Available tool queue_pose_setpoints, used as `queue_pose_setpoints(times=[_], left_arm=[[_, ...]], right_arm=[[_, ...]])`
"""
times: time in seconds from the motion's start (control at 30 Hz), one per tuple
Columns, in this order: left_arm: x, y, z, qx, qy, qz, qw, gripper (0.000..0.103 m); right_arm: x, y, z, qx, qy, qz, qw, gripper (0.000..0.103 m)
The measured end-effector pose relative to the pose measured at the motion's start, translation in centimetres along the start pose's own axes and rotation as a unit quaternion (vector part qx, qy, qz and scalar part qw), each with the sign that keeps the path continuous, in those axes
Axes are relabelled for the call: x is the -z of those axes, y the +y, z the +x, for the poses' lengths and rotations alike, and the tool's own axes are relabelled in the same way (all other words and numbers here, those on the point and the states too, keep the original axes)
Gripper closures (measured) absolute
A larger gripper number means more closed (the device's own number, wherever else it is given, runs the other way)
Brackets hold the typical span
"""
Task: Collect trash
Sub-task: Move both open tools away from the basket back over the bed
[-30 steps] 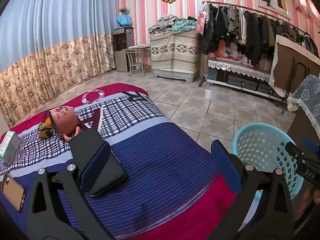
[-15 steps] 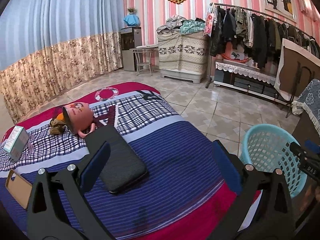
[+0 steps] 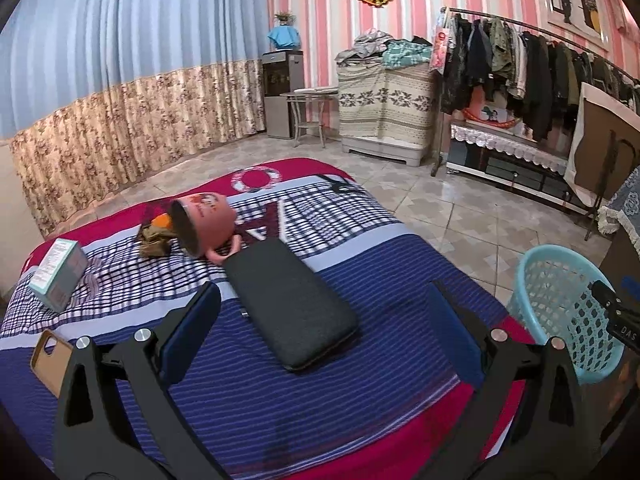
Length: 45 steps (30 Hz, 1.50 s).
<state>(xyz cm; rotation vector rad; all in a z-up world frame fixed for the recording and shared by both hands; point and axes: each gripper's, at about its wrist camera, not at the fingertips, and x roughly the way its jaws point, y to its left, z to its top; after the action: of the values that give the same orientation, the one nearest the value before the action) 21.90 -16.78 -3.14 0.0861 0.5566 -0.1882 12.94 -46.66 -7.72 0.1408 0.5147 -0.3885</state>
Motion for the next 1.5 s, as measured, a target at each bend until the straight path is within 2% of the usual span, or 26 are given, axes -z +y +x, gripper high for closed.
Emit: queue_pose_setpoints(times=[0.27,0.47,0.67,0.97,1.17,1.37,1.5], left_arm=[[0.1,4.1,-1.3,-0.024,-0.001,-0.017,0.9996,0.006],[0.3,8.6,-2.1,-0.049,0.001,-0.035,0.9982,0.006],[0.7,13.7,-2.8,-0.082,0.002,-0.06,0.9949,0.006],[2.7,21.3,-3.0,-0.133,0.023,-0.098,0.986,0.006],[4.3,25.8,-2.7,-0.161,0.036,-0.118,0.9792,0.006],[4.9,29.6,-2.6,-0.183,0.033,-0.134,0.9734,0.006],[4.7,31.7,-2.5,-0.198,0.028,-0.132,0.9708,0.006]], right_arm=[[0.5,1.2,-0.7,0.007,0.005,-0.018,1.0,0.005],[0.3,2.9,-1.6,0.004,-0.003,-0.026,1.0,0.005],[-0.3,7.3,-2.0,-0.032,0.005,-0.054,0.998,0.005],[-2.5,16.0,-3.6,-0.128,-0.008,-0.078,0.989,0.005],[-2.5,23.6,-3.0,-0.189,0.001,-0.116,0.975,0.004],[-1.8,33.0,-0.8,-0.233,0.031,-0.157,0.959,0.004],[-1.4,38.9,0.6,-0.265,0.03,-0.183,0.946,0.004]])
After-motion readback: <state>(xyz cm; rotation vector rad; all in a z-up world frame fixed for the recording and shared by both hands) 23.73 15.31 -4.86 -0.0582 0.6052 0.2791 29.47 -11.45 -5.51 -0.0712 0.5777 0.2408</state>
